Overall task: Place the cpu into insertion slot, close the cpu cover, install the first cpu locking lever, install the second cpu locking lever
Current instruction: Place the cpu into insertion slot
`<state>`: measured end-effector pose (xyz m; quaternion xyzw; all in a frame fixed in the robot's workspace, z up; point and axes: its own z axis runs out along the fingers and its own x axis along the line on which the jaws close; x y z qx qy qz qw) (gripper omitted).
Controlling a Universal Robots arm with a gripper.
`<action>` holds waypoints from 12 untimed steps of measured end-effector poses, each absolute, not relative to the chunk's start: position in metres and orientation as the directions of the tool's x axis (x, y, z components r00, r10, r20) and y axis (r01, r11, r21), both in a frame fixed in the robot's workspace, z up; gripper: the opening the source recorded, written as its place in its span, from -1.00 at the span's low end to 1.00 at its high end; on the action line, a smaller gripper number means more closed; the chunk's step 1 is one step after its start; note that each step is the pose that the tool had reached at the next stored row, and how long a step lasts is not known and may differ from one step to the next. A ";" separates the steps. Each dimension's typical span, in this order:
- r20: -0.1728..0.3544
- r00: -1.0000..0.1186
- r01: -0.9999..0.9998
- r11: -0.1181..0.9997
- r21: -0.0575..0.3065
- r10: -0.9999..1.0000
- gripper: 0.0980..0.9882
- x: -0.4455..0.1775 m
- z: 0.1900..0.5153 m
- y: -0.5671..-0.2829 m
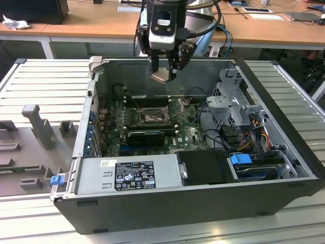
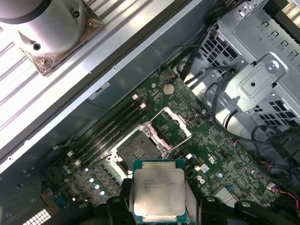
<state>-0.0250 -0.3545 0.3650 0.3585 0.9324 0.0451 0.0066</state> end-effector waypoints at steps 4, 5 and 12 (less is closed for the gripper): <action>0.020 -0.733 0.679 0.729 0.089 0.680 -0.03 -0.025 0.365 -0.354; 0.020 -0.731 0.681 0.727 0.089 0.682 -0.03 -0.025 0.365 -0.354; 0.020 -0.717 0.696 0.713 0.089 0.697 -0.03 -0.025 0.365 -0.354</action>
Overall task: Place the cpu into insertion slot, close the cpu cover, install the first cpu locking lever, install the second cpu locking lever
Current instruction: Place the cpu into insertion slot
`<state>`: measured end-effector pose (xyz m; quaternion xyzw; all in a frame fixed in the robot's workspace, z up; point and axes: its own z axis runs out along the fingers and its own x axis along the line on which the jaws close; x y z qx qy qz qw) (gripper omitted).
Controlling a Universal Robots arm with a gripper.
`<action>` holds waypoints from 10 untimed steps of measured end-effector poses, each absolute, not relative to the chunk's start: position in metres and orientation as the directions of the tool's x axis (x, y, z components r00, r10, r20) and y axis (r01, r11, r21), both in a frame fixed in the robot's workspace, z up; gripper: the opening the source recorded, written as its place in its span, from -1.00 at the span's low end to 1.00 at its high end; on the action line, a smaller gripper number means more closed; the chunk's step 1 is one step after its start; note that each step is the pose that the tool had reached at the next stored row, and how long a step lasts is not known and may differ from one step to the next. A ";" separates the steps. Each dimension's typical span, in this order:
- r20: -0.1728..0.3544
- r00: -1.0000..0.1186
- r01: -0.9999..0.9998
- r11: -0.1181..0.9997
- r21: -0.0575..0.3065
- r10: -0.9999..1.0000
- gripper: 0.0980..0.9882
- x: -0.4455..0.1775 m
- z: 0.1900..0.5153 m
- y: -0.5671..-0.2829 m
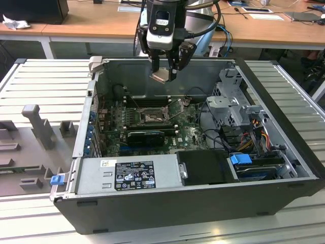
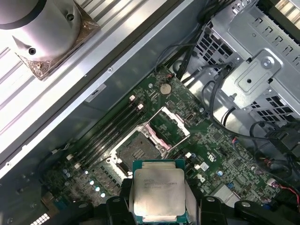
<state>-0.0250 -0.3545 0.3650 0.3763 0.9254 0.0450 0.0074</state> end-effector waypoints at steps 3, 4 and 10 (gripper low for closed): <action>0.020 -0.709 0.704 0.705 0.089 0.705 -0.03 -0.025 0.365 -0.354; 0.020 -0.704 0.709 0.700 0.089 0.710 -0.03 -0.025 0.365 -0.355; 0.020 -0.643 0.764 0.639 0.089 0.765 -0.03 -0.025 0.365 -0.355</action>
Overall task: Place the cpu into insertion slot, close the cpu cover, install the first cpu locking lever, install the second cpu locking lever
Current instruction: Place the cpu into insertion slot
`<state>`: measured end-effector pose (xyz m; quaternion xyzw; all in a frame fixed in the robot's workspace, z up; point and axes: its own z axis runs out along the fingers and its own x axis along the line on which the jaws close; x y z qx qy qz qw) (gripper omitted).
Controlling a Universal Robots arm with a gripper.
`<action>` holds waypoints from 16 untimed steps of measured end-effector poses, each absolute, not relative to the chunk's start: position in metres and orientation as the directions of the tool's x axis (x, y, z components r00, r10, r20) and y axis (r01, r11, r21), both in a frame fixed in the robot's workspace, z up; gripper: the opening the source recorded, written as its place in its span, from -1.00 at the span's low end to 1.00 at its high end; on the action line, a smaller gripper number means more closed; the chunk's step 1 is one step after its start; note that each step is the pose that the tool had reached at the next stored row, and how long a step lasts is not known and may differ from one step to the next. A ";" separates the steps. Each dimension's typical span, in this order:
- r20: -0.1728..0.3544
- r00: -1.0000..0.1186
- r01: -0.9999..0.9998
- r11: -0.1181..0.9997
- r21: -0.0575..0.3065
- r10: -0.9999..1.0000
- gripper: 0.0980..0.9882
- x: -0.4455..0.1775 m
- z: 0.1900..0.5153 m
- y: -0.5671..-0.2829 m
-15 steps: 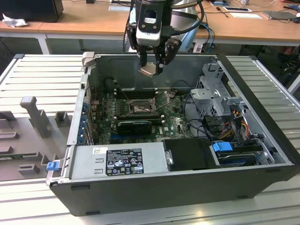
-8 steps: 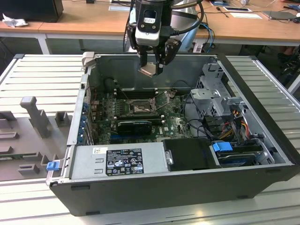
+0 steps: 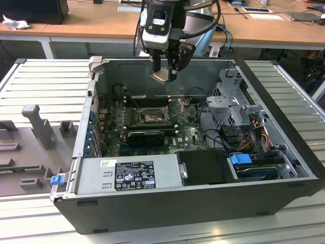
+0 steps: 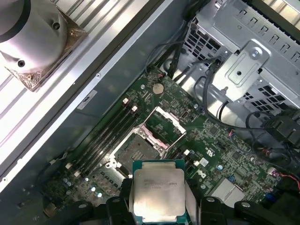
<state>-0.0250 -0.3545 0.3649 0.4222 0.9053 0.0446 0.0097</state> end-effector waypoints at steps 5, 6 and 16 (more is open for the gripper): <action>0.020 -0.588 0.807 0.584 0.089 0.809 -0.03 -0.025 0.365 -0.354; 0.020 -0.583 0.810 0.579 0.089 0.812 -0.03 -0.025 0.365 -0.354; 0.020 -0.513 0.856 0.510 0.089 0.858 -0.03 -0.025 0.365 -0.355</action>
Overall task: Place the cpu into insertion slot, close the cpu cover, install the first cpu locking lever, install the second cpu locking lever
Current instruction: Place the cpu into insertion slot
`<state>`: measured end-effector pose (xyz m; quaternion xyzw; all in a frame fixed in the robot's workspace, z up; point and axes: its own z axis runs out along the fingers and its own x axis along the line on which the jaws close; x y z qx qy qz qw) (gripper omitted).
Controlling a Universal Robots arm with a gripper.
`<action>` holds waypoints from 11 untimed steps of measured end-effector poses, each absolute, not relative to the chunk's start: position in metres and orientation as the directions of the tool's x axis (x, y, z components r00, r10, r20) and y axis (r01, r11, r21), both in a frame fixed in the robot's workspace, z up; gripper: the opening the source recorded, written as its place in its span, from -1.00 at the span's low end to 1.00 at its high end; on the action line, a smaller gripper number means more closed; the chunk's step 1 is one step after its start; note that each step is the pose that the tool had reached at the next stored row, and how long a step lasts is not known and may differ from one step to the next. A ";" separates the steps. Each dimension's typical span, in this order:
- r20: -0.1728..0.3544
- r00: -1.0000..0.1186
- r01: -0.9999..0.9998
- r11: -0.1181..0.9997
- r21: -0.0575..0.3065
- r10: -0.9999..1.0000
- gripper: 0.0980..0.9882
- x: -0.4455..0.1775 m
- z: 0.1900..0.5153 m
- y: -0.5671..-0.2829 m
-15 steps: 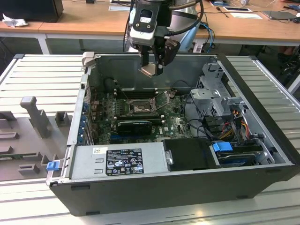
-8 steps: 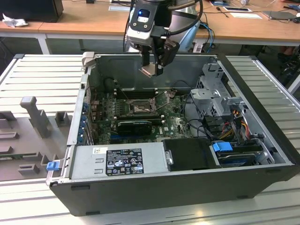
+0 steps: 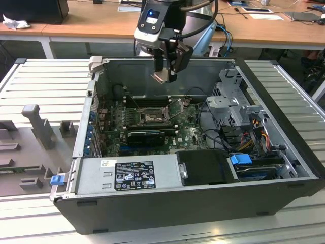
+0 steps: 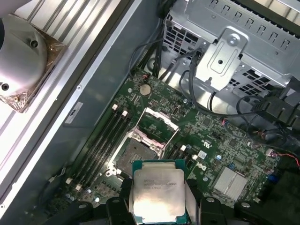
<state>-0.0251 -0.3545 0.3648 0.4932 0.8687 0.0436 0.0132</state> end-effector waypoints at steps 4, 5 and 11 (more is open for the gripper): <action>0.020 -0.488 0.870 0.485 0.089 0.873 -0.03 -0.025 0.365 -0.354; 0.020 -0.480 0.875 0.477 0.089 0.877 -0.03 -0.025 0.365 -0.354; 0.020 -0.443 0.894 0.440 0.089 0.896 -0.03 -0.025 0.364 -0.354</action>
